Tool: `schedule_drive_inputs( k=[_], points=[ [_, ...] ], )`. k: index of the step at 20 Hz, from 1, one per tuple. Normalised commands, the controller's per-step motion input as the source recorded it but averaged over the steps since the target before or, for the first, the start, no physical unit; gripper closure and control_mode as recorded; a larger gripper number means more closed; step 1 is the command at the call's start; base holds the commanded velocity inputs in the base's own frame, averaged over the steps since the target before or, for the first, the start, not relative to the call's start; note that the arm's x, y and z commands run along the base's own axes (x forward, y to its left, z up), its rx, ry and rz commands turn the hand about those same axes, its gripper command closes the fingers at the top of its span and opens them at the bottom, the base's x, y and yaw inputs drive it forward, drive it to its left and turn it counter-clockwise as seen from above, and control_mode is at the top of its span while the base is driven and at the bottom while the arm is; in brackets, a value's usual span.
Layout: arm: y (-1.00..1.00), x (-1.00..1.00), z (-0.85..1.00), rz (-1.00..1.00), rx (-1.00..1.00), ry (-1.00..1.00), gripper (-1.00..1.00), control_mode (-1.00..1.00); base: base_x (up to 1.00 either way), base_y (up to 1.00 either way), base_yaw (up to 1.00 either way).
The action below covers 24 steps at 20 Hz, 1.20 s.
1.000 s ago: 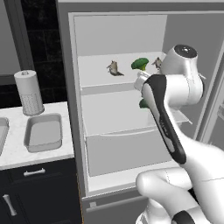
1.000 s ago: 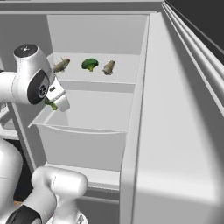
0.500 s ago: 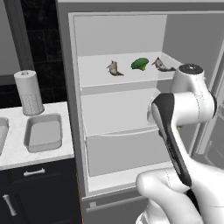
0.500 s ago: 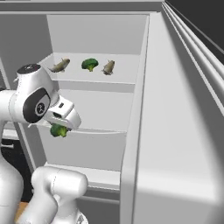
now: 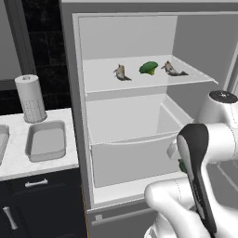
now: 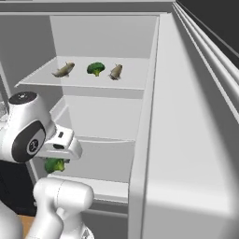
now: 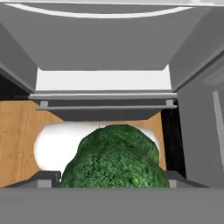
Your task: Place one broccoli and one fish in each tupperware on the nearby counter, to pack two identical lunches.
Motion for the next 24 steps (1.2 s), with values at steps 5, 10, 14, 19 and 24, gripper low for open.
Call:
schedule_drive_inputs(
  k=[5, 10, 14, 19, 24],
  points=[
    [0.0, -0.01, -0.04, 0.01, 0.0, 0.0, 1.0, -1.0, 0.0, 0.0, 0.0],
    [0.0, -0.04, 0.0, 0.0, 0.0, 0.0, 1.0, -1.0, 0.0, 0.0, 0.0],
    [0.19, -0.43, -0.01, 0.06, 0.0, 0.0, 1.0, -1.0, 0.0, 0.0, 0.0],
    [0.0, 0.0, 0.0, 0.0, 0.0, 0.0, 1.0, 1.0, -0.65, 0.75, 0.11],
    [0.0, 0.0, 0.0, 0.0, 0.0, 0.0, 1.0, 1.0, -0.14, 1.0, 0.01]
  ],
)
